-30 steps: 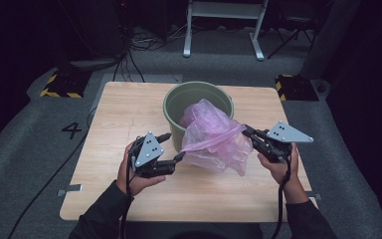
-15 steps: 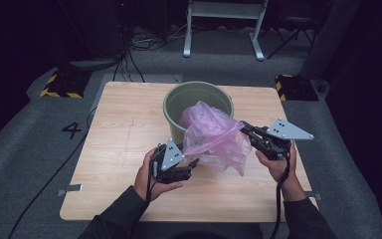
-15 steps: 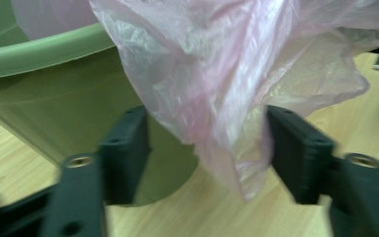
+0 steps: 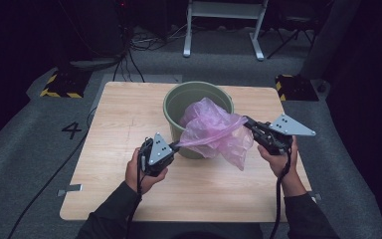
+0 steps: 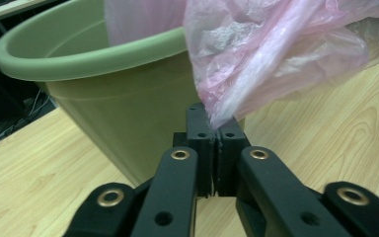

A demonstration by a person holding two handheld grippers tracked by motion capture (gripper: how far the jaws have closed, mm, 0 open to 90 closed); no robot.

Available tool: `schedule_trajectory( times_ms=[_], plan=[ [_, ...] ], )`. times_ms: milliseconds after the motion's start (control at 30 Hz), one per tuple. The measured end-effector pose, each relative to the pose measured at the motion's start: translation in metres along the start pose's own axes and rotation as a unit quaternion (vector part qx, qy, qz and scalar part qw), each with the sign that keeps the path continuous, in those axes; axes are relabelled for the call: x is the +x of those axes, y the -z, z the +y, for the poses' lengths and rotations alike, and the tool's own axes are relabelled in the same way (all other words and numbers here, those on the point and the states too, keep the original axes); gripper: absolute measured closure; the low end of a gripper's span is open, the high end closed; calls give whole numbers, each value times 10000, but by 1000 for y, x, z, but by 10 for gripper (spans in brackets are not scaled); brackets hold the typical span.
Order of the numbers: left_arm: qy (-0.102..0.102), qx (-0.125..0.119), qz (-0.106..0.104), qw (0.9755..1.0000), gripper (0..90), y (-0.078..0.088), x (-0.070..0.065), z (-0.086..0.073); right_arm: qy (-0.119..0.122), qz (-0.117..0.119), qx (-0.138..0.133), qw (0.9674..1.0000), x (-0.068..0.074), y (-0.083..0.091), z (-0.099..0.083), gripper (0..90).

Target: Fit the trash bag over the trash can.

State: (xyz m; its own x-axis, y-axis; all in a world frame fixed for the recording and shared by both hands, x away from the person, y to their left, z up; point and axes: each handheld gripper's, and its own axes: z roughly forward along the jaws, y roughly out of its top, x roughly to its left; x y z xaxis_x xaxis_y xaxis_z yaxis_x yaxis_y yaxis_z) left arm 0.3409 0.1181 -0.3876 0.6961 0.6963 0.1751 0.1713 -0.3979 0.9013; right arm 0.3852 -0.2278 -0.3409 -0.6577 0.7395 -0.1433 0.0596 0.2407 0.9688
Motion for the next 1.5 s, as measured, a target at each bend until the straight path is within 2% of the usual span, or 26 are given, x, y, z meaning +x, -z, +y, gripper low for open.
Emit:
schedule_trajectory(
  times_ms=[200,300,367,467,600,733,867,967,1100,1133,1267,1433,1500],
  plan=[
    [-60,-104,49,9999,895,16,11,0,35,15,8,10000,0,-2,3,860],
    [-47,-169,0,9998,895,25,15,1,162,-108,53,9998,2,-4,5,742],
    [-36,-218,-69,9997,895,28,15,2,126,-157,43,9998,3,-3,6,603],
    [-117,-190,-133,9997,889,29,12,2,105,-74,47,9999,7,3,8,468],
    [-191,-204,-212,9994,892,30,7,3,137,61,90,9998,13,18,8,359],
    [-218,-192,-208,9994,892,30,5,5,209,188,106,9995,18,36,8,330],
    [-211,-126,-187,9995,893,26,5,4,144,323,41,9994,19,55,6,315],
    [-190,-101,-180,9996,893,24,4,3,155,311,55,9994,21,67,6,302],
    [-172,-94,-219,9996,893,23,2,2,174,674,42,9976,35,84,-2,285],
    [-187,-77,-210,9996,893,22,2,1,300,788,96,9964,41,88,-7,287],
    [-187,-22,-255,9995,894,17,-2,-2,471,1061,303,9928,57,87,-27,305],
    [-174,-10,-300,9994,894,13,-4,-3,302,1302,499,9898,63,82,-44,341],
    [-170,-6,-316,9994,895,11,-4,-4,221,1463,541,9875,63,79,-48,359]
  ],
)
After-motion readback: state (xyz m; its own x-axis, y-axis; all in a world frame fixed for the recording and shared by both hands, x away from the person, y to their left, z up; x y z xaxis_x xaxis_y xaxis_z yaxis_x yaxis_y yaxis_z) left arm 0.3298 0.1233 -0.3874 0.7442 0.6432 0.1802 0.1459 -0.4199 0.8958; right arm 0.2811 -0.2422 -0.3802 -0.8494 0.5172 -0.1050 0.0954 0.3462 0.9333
